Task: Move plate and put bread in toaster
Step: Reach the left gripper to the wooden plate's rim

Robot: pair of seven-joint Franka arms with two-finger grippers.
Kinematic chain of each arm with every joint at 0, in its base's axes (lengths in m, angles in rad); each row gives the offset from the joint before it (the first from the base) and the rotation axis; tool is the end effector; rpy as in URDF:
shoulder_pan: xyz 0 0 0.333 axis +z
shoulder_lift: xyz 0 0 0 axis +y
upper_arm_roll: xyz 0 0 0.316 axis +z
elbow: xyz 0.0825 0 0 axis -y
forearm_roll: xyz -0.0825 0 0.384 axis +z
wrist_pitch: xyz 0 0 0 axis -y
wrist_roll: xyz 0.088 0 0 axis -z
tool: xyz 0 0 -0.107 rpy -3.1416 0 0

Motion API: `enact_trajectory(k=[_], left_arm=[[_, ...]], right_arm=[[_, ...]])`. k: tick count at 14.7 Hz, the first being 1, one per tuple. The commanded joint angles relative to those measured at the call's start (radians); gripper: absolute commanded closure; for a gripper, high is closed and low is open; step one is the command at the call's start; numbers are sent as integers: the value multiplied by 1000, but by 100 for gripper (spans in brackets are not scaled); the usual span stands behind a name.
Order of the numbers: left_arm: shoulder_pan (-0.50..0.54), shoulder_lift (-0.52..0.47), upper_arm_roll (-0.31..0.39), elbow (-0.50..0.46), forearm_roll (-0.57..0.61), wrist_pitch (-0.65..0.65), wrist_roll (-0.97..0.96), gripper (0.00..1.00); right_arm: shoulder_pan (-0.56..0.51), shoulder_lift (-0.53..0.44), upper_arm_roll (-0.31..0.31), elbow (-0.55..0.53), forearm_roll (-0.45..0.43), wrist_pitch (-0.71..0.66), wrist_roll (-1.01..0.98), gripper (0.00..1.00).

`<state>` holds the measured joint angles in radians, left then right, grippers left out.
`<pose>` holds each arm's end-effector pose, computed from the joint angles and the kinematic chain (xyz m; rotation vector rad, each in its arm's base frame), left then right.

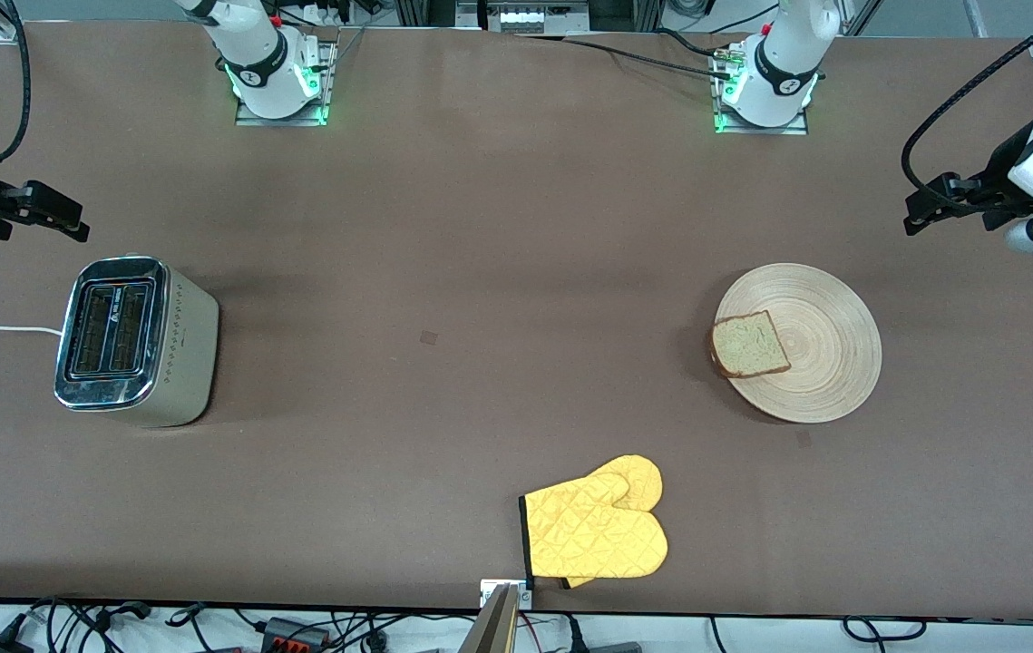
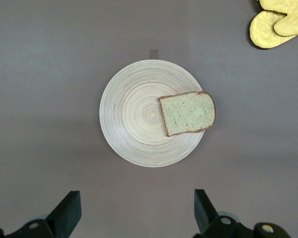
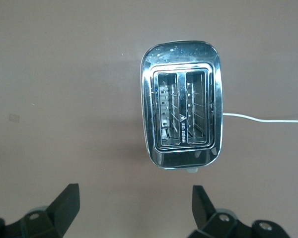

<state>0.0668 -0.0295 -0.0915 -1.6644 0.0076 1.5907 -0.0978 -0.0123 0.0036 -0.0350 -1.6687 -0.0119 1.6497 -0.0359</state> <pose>0.5447 -0.0134 0.5982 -3.1258 -0.1140 0.0682 0.5589 -0.0276 0.5829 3.1303 -0.0162 -0.0361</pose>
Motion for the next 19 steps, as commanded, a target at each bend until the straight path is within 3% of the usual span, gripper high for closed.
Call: enact_trajectory(k=[1, 4, 9, 12, 15, 19], left_arm=[[-10, 14, 4, 26, 9, -8, 1, 0], [-12, 29, 4, 26, 6, 3, 1, 0], [120, 158, 33, 49, -170, 6, 23, 0], [237, 301, 33, 51, -207, 6, 310, 0], [402, 480, 33, 52, -392, 14, 519, 0], [468, 664, 33, 94, -460, 49, 696, 0]], right_arm=[[-15, -5, 15, 11, -8, -11, 11, 0], [-14, -5, 15, 11, -8, -10, 13, 0], [-14, -4, 15, 11, -11, -7, 11, 0], [-14, -1, 17, 11, -10, -1, 13, 0], [-11, -2, 17, 9, -8, -2, 14, 0], [-6, -2, 17, 9, -8, -4, 14, 0]])
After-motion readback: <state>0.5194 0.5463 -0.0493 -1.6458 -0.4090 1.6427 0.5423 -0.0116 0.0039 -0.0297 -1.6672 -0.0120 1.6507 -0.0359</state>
